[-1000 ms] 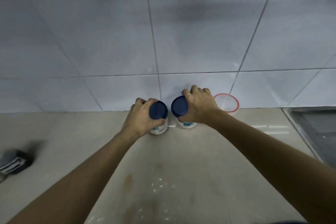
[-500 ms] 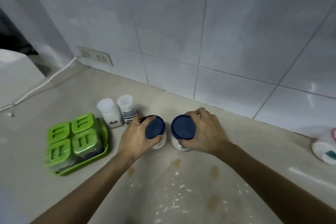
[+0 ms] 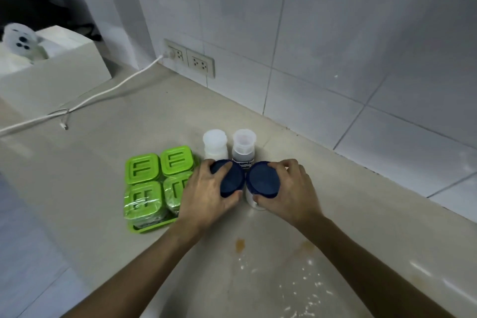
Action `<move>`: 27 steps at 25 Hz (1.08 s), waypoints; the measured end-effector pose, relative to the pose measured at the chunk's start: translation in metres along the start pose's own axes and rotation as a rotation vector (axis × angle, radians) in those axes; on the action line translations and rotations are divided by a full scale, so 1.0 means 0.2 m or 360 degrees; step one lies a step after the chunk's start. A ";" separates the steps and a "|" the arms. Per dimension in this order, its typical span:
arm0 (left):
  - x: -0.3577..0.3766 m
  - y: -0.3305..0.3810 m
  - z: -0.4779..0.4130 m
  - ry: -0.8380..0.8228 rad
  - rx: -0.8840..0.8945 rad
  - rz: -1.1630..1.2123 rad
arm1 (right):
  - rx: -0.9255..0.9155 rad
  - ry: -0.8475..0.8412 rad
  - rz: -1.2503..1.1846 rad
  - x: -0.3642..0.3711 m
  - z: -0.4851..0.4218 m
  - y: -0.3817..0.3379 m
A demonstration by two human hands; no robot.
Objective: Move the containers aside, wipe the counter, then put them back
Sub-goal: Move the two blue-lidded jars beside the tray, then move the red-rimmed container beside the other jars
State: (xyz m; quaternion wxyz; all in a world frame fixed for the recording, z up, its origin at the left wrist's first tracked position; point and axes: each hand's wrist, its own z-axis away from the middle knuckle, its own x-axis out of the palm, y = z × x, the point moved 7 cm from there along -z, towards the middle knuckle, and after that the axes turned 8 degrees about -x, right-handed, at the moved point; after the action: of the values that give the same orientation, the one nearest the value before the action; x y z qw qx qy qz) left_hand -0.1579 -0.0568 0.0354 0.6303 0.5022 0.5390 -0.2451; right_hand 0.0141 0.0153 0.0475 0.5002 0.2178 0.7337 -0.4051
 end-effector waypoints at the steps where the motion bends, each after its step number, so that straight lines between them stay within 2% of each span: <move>1: 0.00 -0.01 -0.01 0.0004 0.0000 -0.0011 | 0.0010 0.0011 -0.0014 0.01 -0.01 0.00; 4: -0.03 0.00 0.01 0.0093 0.0078 0.0011 | 0.0010 0.0002 -0.0067 0.01 0.02 0.02; 7: -0.05 0.14 0.20 0.0240 0.0506 0.0170 | 0.0030 0.0070 -0.0198 -0.05 0.18 0.13; 9: 0.03 0.25 0.38 0.0151 0.0798 0.0260 | 0.0282 0.0214 -0.0435 -0.10 0.39 0.29; 12: 0.24 0.48 0.61 -0.0113 0.1051 0.0386 | 0.0735 0.0471 -0.0604 -0.19 0.83 0.63; 16: 0.47 0.95 0.75 -0.0230 0.1300 0.0373 | 0.1002 0.0624 -0.0481 -0.38 1.34 1.02; 19: 0.65 1.33 0.78 -0.0357 0.1401 0.0291 | 0.1095 0.0621 -0.0260 -0.55 1.54 1.27; 24: 1.00 1.95 0.85 -0.0477 0.1531 -0.0098 | 0.1151 0.0841 0.0101 -0.98 1.61 1.72; 27: 1.10 2.16 0.80 -0.0516 0.1463 -0.0209 | 0.1281 0.0732 0.0113 -1.05 1.54 2.01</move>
State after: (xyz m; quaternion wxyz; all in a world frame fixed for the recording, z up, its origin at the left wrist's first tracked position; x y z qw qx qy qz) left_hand 0.3454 0.0125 -0.0217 0.4024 0.6488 0.3005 -0.5717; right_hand 0.5627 0.0157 0.0353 0.2138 0.5038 0.6021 -0.5814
